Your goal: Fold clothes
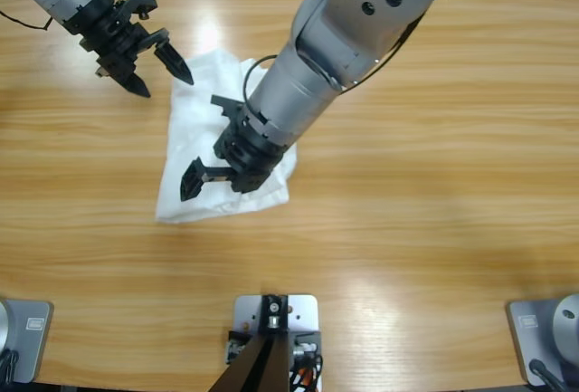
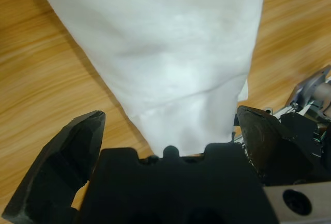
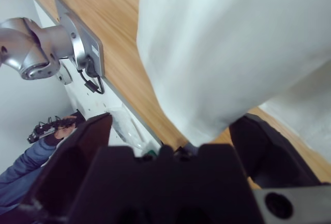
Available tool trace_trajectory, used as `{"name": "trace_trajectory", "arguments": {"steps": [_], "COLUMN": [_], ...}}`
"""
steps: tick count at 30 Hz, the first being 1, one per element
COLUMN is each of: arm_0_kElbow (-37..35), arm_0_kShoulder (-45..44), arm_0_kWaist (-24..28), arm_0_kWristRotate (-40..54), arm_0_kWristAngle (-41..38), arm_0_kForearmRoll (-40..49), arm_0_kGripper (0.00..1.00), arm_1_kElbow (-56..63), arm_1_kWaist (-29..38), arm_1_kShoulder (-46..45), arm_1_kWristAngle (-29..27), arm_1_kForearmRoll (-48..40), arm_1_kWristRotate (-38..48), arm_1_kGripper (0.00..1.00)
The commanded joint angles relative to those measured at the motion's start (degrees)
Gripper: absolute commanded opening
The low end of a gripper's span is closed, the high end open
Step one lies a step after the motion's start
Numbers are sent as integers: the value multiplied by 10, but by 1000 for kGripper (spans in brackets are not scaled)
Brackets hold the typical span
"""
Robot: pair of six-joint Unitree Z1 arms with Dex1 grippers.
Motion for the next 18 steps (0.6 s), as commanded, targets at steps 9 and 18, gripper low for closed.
{"name": "trace_trajectory", "arguments": {"steps": [9, 18], "arm_0_kElbow": [25, 28], "arm_0_kShoulder": [16, 13], "arm_0_kWaist": [8, 7], "arm_0_kWristRotate": [10, 11], "arm_0_kWristAngle": [11, 11], "arm_0_kForearmRoll": [7, 7], "arm_0_kGripper": [995, 991], "arm_1_kElbow": [36, 47], "arm_1_kWaist": [-8, -8], "arm_1_kShoulder": [42, 26], "arm_1_kWristAngle": [2, -26], "arm_1_kForearmRoll": [0, 2], "arm_1_kWristRotate": [-13, -32], "arm_1_kGripper": [0, 0]}}
